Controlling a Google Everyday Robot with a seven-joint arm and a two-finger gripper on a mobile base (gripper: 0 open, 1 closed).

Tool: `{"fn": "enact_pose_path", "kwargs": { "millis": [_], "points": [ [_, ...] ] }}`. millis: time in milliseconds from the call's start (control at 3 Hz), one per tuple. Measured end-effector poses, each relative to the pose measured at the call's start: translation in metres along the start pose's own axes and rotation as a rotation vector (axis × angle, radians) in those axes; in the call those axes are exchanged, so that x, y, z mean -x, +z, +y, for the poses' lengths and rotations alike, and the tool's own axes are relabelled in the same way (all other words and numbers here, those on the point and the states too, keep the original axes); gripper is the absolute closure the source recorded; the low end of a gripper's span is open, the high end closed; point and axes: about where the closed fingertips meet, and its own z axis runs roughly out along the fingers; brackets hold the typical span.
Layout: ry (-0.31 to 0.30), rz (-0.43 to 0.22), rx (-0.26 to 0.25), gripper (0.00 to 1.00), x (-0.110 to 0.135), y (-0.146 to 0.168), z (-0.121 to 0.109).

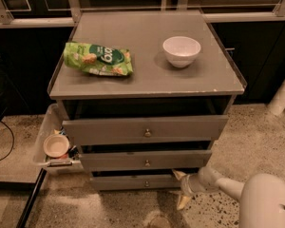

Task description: Open bottom drawer

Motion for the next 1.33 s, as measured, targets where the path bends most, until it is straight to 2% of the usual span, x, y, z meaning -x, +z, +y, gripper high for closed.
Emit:
{"fn": "enact_pose_path", "kwargs": {
  "millis": [667, 1333],
  "points": [
    [-0.038, 0.011, -0.085, 0.00, -0.009, 0.008, -0.024],
    [-0.061, -0.027, -0.114, 0.00, -0.021, 0.032, -0.043]
  ]
}}
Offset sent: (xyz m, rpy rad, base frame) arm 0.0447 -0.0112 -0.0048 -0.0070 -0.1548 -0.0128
